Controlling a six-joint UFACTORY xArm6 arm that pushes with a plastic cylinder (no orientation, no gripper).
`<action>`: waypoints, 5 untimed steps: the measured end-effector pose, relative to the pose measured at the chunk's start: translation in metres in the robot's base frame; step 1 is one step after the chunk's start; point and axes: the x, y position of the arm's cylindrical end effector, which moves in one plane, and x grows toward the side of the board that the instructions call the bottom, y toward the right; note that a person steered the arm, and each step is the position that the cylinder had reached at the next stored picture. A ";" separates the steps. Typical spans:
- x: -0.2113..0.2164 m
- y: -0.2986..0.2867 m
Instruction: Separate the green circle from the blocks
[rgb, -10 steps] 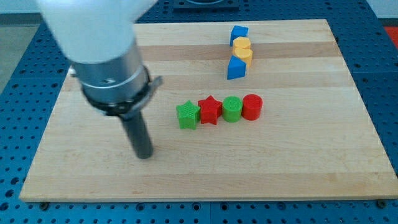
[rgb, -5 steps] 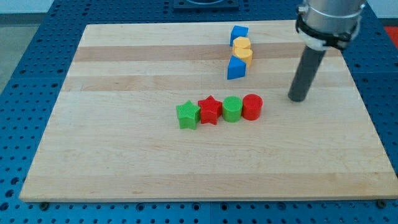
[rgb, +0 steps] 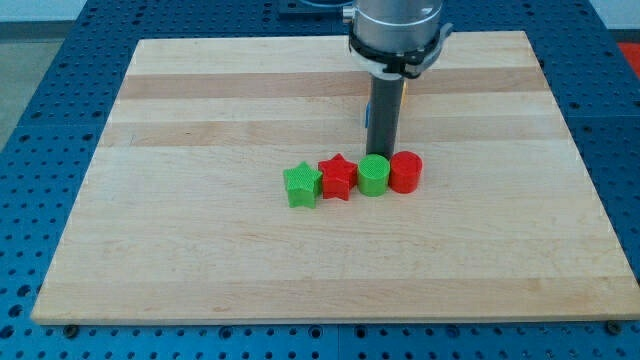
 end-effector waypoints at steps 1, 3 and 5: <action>0.018 0.000; 0.063 -0.005; 0.074 0.029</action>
